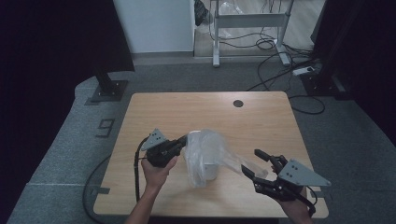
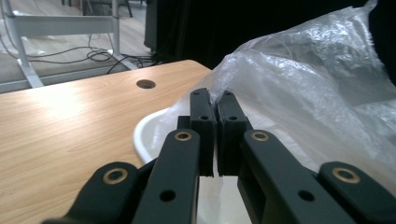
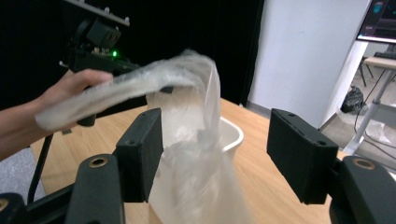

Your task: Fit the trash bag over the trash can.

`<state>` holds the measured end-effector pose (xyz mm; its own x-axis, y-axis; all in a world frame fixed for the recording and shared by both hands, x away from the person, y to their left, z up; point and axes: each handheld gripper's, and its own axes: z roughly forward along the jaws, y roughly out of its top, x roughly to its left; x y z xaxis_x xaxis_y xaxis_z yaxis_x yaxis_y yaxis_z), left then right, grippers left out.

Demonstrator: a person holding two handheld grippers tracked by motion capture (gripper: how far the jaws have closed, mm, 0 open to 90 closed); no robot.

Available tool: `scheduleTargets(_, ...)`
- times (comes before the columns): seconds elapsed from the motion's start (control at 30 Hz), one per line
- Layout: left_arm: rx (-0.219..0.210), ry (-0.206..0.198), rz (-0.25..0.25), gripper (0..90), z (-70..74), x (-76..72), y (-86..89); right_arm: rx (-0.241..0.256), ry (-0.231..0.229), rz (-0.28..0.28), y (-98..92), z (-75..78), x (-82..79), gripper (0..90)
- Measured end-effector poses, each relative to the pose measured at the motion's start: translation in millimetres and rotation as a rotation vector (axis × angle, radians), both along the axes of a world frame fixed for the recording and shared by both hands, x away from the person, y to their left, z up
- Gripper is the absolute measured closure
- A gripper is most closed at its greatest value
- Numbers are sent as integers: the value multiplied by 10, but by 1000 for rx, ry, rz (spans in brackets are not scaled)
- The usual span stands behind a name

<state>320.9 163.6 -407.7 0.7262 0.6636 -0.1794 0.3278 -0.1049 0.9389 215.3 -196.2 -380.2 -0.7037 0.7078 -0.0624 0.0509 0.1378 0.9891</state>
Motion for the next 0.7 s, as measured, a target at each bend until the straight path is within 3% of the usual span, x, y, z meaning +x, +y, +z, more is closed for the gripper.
scheduleTargets(0.1, 3, 7, 13, 877, 1, 36, 8, -15, 29, -20, 35, -43, 4, 359)
scheduleTargets(0.3, -4, 25, 33, 876, 4, 98, 24, -31, 27, -69, 54, -75, -20, 352)
scheduleTargets(0.5, -4, 29, 33, 875, 2, 101, 18, -60, 46, -63, 93, -133, -54, 370)
scheduleTargets(0.57, -5, 31, 31, 874, 2, 106, 19, -59, 55, -62, 90, -162, -36, 426)
scheduleTargets(0.6, -5, 32, 30, 872, 3, 106, 21, -55, 68, -59, 83, -176, -18, 505)
scheduleTargets(0.63, -5, 32, 30, 872, 3, 106, 21, -55, 68, -59, 83, -176, -18, 505)
scheduleTargets(0.67, -4, 31, 29, 872, 7, 104, 25, -54, 72, -53, 78, -183, -9, 587)
scheduleTargets(0.7, -3, 31, 28, 870, 9, 103, 28, -57, 74, -54, 76, -193, 10, 745)
